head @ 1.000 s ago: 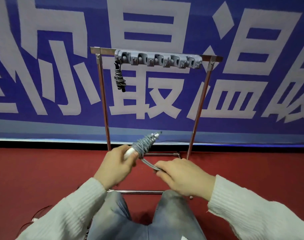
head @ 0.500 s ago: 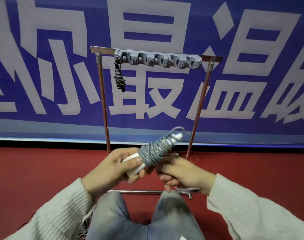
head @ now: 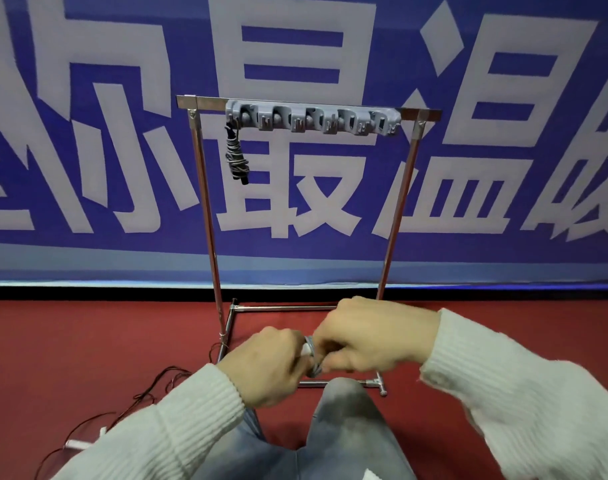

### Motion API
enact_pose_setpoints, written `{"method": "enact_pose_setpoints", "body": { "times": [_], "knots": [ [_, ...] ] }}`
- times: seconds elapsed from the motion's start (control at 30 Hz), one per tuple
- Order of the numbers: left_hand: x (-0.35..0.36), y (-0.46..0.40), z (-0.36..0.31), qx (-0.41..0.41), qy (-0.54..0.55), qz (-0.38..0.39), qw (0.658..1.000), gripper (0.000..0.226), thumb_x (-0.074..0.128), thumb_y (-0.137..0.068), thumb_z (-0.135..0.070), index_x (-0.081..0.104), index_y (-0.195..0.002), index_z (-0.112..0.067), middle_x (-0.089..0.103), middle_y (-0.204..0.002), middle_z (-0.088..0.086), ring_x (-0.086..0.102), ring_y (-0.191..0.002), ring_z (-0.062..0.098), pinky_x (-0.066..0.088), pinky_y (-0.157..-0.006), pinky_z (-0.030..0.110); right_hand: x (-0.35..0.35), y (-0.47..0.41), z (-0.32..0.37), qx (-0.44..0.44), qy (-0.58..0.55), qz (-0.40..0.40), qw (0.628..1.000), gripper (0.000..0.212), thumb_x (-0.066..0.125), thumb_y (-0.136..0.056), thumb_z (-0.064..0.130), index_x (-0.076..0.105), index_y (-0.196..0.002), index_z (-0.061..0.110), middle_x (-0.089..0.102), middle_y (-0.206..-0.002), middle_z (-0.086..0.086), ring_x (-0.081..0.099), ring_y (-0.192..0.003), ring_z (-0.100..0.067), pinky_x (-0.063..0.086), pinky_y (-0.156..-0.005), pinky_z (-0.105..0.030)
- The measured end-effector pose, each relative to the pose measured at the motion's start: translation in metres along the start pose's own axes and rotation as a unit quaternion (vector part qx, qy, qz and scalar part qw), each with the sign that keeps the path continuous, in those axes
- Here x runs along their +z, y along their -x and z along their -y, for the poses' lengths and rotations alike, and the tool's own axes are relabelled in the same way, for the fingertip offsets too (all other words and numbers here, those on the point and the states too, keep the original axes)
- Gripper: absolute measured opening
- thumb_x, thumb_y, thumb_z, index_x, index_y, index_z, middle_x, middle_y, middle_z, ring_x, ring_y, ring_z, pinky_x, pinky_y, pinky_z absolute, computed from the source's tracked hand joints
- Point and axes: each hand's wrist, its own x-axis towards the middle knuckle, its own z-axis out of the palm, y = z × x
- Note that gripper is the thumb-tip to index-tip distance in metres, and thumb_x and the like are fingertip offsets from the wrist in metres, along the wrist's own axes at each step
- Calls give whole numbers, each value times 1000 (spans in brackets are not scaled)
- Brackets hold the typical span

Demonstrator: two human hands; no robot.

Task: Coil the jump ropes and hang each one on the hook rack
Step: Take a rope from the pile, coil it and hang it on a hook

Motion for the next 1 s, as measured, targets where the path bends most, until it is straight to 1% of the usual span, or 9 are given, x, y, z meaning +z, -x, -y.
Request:
{"method": "enact_pose_setpoints", "body": {
  "times": [0.13, 0.23, 0.33, 0.43, 0.53, 0.7, 0.77, 0.93, 1.0],
  "knots": [
    [-22, 21, -12, 158, 121, 119, 973, 23, 59, -101, -39, 55, -82, -26, 66, -71, -7, 57, -58, 4, 45, -57, 21, -10, -1, -12, -5, -380, 153, 912, 13, 76, -89, 7, 66, -86, 15, 65, -66, -4, 57, -58, -21, 44, -53, -22],
    [-29, 37, -15, 206, 385, 185, 881, 12, 61, -103, -25, 65, -92, -23, 64, -74, -6, 53, -57, 10, 43, -55, 25, -6, 4, -11, -58, -571, 158, 804, 19, 67, -85, 0, 68, -80, 18, 64, -61, 6, 56, -50, -1, 40, -47, -11],
    [-20, 36, -14, 246, 617, 91, 742, 17, 64, -100, -30, 66, -97, -13, 65, -74, -1, 51, -52, 7, 42, -53, 19, 8, 0, 5, -98, -759, 47, 642, 5, 73, -83, 7, 70, -86, 8, 70, -73, 4, 66, -62, -4, 53, -59, -16],
    [-3, 25, -19, 193, 753, -15, 629, 31, 77, -88, -38, 68, -92, -9, 59, -69, 6, 44, -48, 7, 33, -50, 17, 40, -21, 21, -50, -852, -156, 497, 33, 90, -64, 22, 76, -91, 11, 71, -84, -7, 67, -73, -17, 55, -70, -28],
    [9, 12, -23, 108, 790, -79, 598, 29, 82, -81, -35, 73, -91, -9, 57, -72, 11, 41, -51, 11, 26, -50, 21, 54, -36, 31, 30, -859, -283, 425, 26, 61, -86, 10, 64, -110, 0, 63, -69, -9, 56, -54, -20, 47, -50, -32],
    [18, 4, -31, 10, 767, -165, 620, 33, 60, -88, -29, 62, -100, 2, 58, -76, 15, 46, -53, 11, 40, -47, 16, 53, -33, 36, 81, -844, -293, 441, 28, 52, -91, 27, 68, -91, 4, 44, -57, -3, 35, -54, -16, 35, -43, -29],
    [21, 5, -33, -4, 717, -201, 667, 32, 58, -90, -33, 63, -95, -1, 62, -75, 10, 50, -55, 12, 40, -50, 19, 51, -29, 40, 75, -797, -311, 513, 39, 48, -103, 42, 71, -96, 10, 47, -60, -1, 38, -53, -15, 38, -45, -27],
    [32, 10, -16, -25, 359, -263, 895, 26, 46, -95, -45, 62, -93, -24, 68, -74, -7, 61, -64, 9, 48, -62, 30, 58, -26, 33, 129, -560, -385, 722, 27, 67, -94, 42, 66, -93, 16, 67, -77, -2, 61, -67, -14, 51, -64, -31],
    [31, 16, -7, -52, 350, -260, 898, 26, 49, -95, -44, 60, -116, -33, 70, -98, -16, 66, -90, 4, 53, -82, 30, 59, -24, 26, 171, -458, -410, 770, 29, 62, -91, 53, 65, -93, 24, 67, -88, 4, 64, -80, -8, 52, -76, -33]
  ]
}}
